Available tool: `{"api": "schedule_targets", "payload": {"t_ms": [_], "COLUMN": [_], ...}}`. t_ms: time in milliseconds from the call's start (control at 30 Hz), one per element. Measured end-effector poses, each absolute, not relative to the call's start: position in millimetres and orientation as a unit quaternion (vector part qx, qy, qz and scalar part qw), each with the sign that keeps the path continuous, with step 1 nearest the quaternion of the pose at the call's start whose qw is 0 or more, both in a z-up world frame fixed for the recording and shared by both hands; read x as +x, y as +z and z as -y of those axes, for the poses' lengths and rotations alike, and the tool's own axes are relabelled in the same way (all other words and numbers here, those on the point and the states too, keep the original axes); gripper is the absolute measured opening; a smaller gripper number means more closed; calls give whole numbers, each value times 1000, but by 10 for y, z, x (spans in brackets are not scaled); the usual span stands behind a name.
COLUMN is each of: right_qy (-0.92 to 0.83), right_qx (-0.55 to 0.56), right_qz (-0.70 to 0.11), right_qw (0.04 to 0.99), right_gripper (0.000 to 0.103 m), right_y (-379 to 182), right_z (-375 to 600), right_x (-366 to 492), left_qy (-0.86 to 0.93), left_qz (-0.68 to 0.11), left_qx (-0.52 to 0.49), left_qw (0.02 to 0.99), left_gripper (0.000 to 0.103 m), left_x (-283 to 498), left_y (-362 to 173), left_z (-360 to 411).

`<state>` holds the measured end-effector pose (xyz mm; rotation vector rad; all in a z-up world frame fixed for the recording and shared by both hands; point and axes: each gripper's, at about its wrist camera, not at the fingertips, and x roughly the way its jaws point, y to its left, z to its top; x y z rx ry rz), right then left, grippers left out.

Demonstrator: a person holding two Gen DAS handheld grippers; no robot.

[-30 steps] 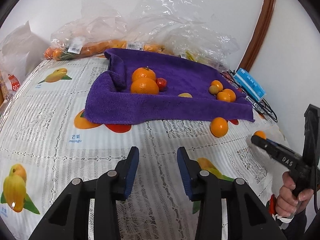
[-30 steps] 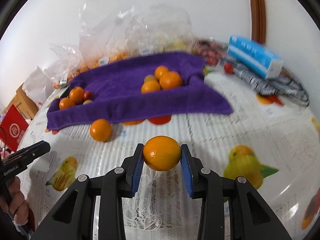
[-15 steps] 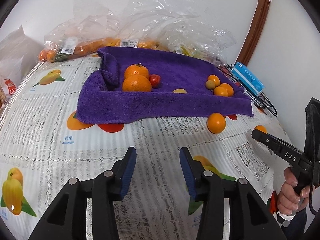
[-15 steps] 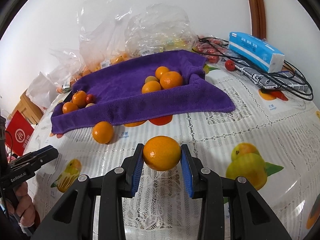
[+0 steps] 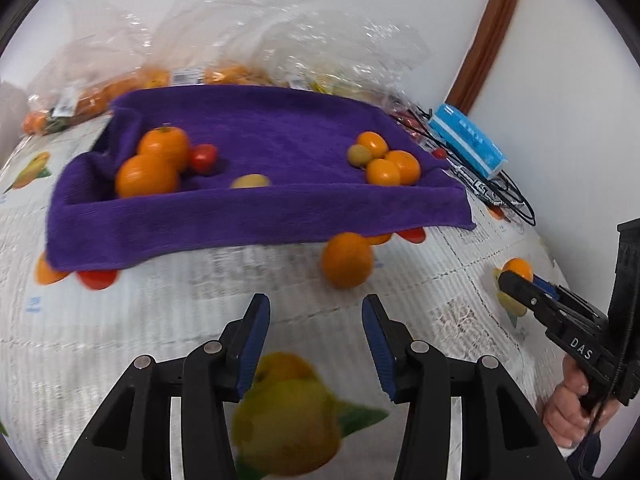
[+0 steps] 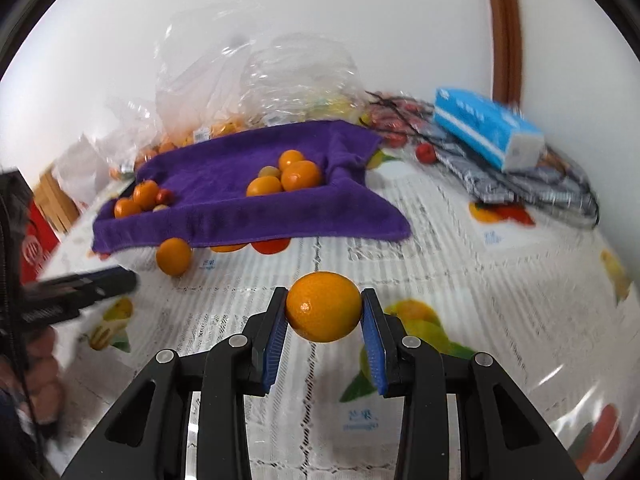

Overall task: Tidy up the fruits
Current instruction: 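Grasp another orange from the table with the left tool while the right tool holds its orange, then carry the orange toward the towel with the left tool while the right tool carries its orange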

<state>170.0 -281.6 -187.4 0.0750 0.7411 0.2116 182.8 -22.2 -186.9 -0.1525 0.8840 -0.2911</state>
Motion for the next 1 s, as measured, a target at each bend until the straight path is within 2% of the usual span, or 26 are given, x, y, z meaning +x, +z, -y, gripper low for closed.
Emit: {"api": "schedule_targets", "payload": {"t_ms": [400, 467, 600, 900, 1000], "right_qy": [132, 133, 133, 118, 116], "right_qx": [62, 63, 64, 59, 54], "right_qz": [-376, -376, -379, -378, -378], "right_qw": [915, 915, 913, 916, 917], "right_gripper": [36, 36, 36, 36, 36], "right_y": [-1922, -1927, -1937, -1929, -1927], "right_z": [2836, 2839, 2840, 2839, 2820], "right_x": [1747, 1748, 1761, 1757, 1743], "left_qy": [-100, -97, -116, -78, -55], "left_qz": [-427, -428, -427, -406, -401], "left_qx": [-48, -43, -53, -79, -59], "left_qw": [897, 898, 895, 907, 912], "left_gripper": [45, 32, 30, 30, 30], "left_x": [2121, 2146, 2101, 1754, 1647], "left_y": [-1894, -1896, -1888, -1832, -1802], "left_z": [547, 572, 544, 5, -221]}}
